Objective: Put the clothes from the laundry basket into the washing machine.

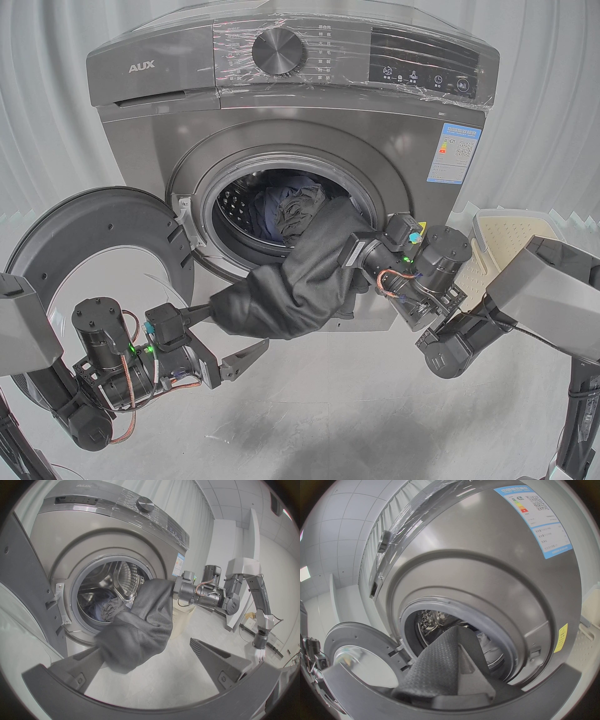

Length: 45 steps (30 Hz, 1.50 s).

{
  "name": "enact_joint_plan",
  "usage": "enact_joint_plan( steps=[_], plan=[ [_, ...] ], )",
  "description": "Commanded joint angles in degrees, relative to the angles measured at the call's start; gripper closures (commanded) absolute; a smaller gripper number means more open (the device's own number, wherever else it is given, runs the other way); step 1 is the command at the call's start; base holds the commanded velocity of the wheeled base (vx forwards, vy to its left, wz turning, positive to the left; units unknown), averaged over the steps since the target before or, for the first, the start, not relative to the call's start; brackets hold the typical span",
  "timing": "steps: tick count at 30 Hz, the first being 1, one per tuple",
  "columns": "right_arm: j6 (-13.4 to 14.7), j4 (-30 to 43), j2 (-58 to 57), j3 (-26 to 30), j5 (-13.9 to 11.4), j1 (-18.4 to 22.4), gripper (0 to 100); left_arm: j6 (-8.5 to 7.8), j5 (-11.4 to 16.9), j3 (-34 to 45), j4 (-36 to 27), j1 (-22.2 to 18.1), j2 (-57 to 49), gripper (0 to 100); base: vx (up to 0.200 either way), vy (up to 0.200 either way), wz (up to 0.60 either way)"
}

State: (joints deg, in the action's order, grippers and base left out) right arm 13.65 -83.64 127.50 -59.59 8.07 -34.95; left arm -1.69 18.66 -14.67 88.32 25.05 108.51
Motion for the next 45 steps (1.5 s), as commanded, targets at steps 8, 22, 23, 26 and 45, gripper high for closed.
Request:
enact_joint_plan(
  steps=[8, 22, 23, 26, 45],
  plan=[
    [0.41, 0.67, 0.64, -1.41, 0.10, -1.52, 100, -1.56, 3.22, 4.73, 0.01, -0.44, -0.93, 0, 0.000, 0.000, 0.00],
    [0.32, 0.06, 0.73, -0.09, 0.10, -9.35, 100, -0.85, -1.53, -5.46, 0.27, 1.23, 4.96, 0, 0.000, 0.000, 0.00],
    [0.32, 0.06, 0.73, -0.27, 0.10, -9.96, 100, -0.77, -1.53, -5.46, 0.27, 1.49, 5.05, 0, 0.000, 0.000, 0.00],
    [0.32, 0.06, 0.73, -0.27, 0.10, -11.54, 100, -0.77, -1.61, -6.08, 0.36, 1.58, 5.84, 0, 0.000, 0.000, 0.00],
    [1.55, -1.00, 0.73, 0.26, 2.39, -18.75, 100, -0.41, -1.96, -11.53, 0.45, -0.79, 12.96, 0, 0.000, 0.000, 0.00]
  ],
)
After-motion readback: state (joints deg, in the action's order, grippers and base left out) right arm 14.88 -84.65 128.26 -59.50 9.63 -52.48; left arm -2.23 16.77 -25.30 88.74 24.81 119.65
